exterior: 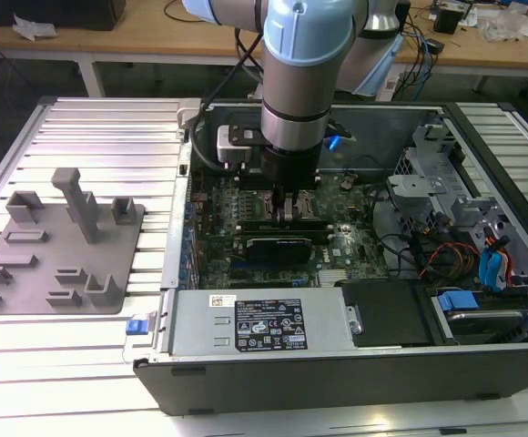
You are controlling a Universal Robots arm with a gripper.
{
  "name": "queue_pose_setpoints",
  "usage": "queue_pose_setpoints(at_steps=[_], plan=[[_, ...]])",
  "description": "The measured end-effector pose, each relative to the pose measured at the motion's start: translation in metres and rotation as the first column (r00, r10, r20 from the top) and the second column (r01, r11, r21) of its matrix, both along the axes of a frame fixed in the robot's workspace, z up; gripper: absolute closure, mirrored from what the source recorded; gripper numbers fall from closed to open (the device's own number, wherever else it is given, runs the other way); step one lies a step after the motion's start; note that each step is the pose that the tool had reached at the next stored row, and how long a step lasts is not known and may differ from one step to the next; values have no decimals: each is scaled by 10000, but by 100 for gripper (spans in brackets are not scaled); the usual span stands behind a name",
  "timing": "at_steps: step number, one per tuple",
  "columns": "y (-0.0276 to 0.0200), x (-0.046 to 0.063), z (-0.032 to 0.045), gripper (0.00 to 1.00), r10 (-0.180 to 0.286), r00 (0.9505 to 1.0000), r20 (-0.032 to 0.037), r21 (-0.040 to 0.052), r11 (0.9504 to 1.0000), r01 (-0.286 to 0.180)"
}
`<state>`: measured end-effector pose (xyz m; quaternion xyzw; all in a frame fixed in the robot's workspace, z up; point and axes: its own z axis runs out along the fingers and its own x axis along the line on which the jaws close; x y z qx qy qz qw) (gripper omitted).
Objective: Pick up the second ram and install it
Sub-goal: 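Insert the second ram into the second slot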
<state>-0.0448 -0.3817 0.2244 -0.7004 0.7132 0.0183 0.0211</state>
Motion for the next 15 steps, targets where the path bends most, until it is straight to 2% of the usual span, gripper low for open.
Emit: queue_pose_setpoints(at_steps=[1, 2, 8, 11, 15], plan=[[0, 0, 0, 84, 0, 10000, -2, -4, 10000, 0], [-1, 0, 1, 84, 0, 10000, -2, -5, 10000, 0], [-1, 0, 191, 84, 0, 10000, -2, -6, 10000, 0], [0, 13, 191, 84, 0, 10000, -1, -9, 10000, 0], [0, 100, 191, 84, -3, 10000, -10, -17, 10000, 3]])
